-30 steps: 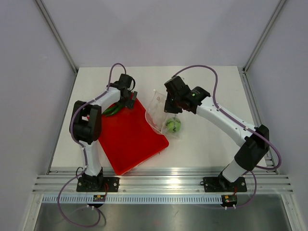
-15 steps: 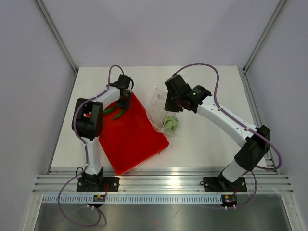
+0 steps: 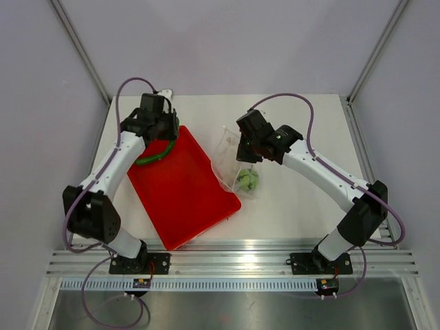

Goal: Place the food in the zip-top bag and seal the zipper
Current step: Pick up the fake vegetable from the bin.

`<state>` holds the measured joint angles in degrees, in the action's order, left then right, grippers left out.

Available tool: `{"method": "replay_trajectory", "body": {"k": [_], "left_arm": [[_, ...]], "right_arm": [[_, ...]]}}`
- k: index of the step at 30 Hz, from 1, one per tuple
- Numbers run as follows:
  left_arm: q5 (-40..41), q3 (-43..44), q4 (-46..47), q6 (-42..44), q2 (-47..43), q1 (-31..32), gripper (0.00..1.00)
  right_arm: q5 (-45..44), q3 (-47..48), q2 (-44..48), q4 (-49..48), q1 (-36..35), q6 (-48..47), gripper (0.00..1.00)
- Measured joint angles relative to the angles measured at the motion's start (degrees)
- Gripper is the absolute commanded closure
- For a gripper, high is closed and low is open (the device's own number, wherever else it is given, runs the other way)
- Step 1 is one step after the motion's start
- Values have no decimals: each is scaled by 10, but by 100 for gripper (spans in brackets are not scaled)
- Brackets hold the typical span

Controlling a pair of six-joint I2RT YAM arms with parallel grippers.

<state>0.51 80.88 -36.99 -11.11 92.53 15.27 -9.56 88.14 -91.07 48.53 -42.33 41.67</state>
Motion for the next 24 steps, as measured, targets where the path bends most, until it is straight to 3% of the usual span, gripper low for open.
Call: {"method": "replay_trajectory", "body": {"k": [4,9,15,24], "left_arm": [[-69,0,33,-14,-115,-3,100],[-207,-14,106,-51,-180,-2,100],[-368,-139,281,-141,-207,15,100],[-433,-261,522,-263,-236,61,100]], "right_arm": [[1,0,0,-7,0,0,100],[2,-1,0,-9,0,0,100],[2,-1,0,-12,0,0,100],[2,-1,0,-18,0,0,100]]}}
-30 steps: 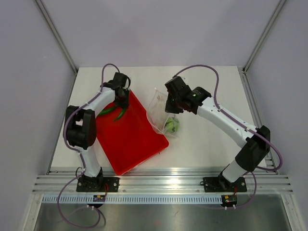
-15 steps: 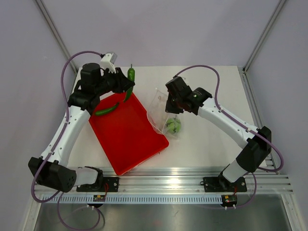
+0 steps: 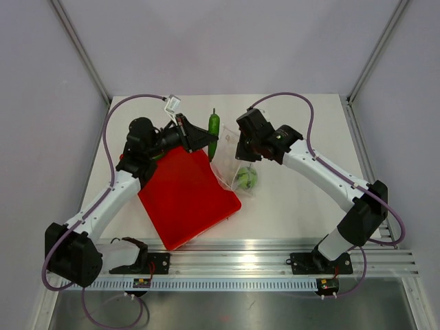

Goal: Place the food in the zip-top bag and seal the zipper
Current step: Place the fake vegetable in the zipper food storage bag.

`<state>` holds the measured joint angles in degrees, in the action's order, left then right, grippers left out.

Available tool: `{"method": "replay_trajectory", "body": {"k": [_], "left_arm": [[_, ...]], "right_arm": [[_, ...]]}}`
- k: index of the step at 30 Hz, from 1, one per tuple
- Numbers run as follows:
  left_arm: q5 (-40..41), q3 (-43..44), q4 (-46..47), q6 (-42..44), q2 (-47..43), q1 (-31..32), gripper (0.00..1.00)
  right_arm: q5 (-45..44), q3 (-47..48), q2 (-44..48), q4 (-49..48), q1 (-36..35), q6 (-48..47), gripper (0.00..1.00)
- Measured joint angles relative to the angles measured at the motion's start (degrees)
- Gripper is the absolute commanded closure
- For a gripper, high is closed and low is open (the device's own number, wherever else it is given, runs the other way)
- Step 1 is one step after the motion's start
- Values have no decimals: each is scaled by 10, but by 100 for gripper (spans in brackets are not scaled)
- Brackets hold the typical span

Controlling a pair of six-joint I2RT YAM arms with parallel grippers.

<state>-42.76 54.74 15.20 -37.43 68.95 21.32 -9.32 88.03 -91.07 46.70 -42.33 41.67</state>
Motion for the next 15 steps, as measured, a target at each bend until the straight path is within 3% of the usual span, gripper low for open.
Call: {"method": "replay_trajectory", "body": {"k": [7,15], "left_arm": [[-2,-5,97,-39,-11,7,100],[-2,-12,145,-66,-11,12,100]], "right_arm": [[0,0,0,-4,0,0,100],[0,0,0,-4,0,0,100]]}}
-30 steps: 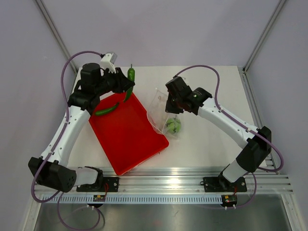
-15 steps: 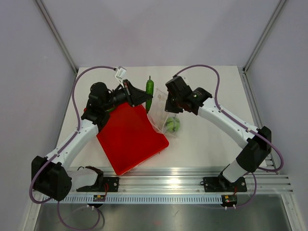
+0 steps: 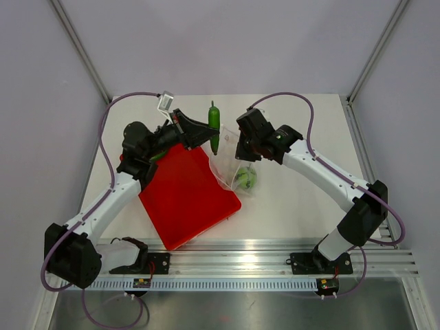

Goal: Place the food in the zip-top bag and seal the zipper
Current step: Place the fake vegetable in the zipper food storage bag.

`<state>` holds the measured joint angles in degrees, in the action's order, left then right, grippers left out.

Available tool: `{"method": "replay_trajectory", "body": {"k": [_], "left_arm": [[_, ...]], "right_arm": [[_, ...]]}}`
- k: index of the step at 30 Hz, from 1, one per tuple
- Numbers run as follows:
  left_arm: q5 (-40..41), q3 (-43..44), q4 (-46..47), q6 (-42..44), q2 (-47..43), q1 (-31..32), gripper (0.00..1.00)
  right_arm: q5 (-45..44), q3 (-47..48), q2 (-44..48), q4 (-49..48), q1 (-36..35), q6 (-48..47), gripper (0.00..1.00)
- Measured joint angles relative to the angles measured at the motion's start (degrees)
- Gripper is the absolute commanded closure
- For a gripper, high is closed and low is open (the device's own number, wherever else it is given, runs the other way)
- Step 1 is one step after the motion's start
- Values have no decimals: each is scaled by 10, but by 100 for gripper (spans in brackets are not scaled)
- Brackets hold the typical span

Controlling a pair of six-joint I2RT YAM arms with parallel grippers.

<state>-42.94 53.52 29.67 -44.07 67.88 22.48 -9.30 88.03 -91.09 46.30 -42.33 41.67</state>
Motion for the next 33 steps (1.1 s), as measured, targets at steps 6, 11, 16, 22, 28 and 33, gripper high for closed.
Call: {"method": "replay_trajectory", "body": {"k": [6,11,16,22,28,33], "left_arm": [[13,-42,55,-30,17,14,99],[26,-69,80,-59,65,28,47],[34,-80,62,-60,79,37,6],[56,-47,-27,-5,44,38,1],[136,41,-172,85,-28,38,1],[301,87,-291,111,-72,24,1]], "right_arm": [[0,-2,0,-3,0,2,100],[-2,-6,2,-7,0,2,100],[-7,-22,19,-10,0,6,100],[-12,-24,28,-10,0,6,100],[-13,-24,28,-11,0,6,100],[-14,-26,28,-11,0,6,100]]}}
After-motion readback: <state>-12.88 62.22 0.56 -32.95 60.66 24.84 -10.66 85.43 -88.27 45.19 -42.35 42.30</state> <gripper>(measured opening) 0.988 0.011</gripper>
